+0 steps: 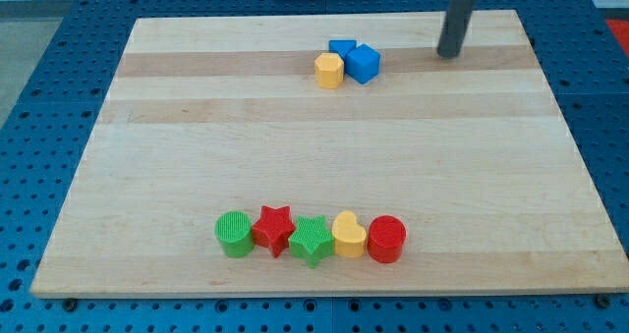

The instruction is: Place blue cube to the right of red circle

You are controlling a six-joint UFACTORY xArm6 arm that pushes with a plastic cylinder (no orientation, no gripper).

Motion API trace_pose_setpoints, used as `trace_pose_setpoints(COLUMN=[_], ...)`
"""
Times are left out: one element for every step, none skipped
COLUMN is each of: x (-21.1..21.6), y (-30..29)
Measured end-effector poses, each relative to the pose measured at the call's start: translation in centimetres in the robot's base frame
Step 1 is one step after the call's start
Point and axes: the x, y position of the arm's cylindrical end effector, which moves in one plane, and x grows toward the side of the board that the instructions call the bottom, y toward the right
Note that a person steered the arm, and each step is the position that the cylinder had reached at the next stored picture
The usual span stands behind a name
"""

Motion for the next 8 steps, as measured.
trace_pose_setpoints(x=[-0.6, 0.9, 3.9, 7.7, 12.2, 16.4, 17.7, 17.5], y=[-4.2, -9.0, -12.7, -14.7, -15.7, -16.3, -18.2, -22.4])
